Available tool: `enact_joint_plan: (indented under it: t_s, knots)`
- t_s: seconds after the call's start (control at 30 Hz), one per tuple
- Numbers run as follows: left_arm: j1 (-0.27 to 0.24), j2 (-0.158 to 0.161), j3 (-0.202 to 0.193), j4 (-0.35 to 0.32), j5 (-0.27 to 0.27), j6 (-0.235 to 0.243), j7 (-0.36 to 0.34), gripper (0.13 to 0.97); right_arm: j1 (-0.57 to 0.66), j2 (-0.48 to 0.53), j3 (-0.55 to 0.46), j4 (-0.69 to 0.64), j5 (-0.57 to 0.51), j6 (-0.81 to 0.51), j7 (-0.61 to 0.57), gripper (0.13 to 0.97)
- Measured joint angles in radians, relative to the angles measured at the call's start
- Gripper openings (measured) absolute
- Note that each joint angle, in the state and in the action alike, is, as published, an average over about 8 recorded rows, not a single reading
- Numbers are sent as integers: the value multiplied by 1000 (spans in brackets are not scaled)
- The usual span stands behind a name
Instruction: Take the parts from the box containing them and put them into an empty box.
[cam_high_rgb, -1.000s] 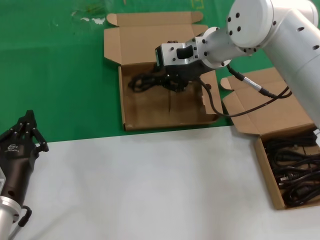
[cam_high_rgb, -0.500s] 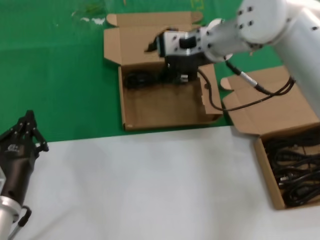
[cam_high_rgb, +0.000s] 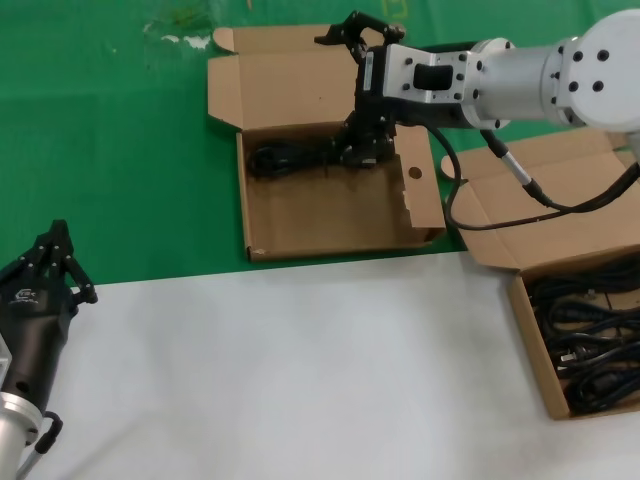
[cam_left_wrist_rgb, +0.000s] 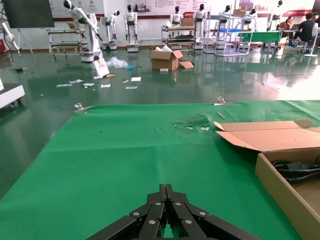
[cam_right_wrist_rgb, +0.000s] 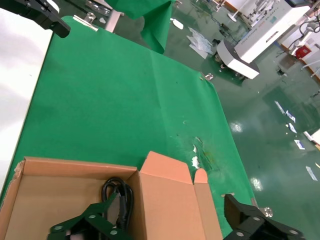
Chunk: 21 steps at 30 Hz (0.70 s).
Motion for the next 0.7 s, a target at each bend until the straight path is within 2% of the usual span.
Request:
enact_joint_plan:
  t_s: [0.27,0.4,0.5,0.7]
  knots:
    - [0,0,0,0,0,0,0,161,-21,0,10,11,11,16,1,804]
    - [0,0,0,0,0,0,0,192,-58,-3,28,27,33,47,0,804]
    - [0,0,0,0,0,0,0,207,-94,-5,45,43,55,77,0,846]
    - [0,0,0,0,0,0,0,303,-176,-11,85,80,102,145,-1,917]
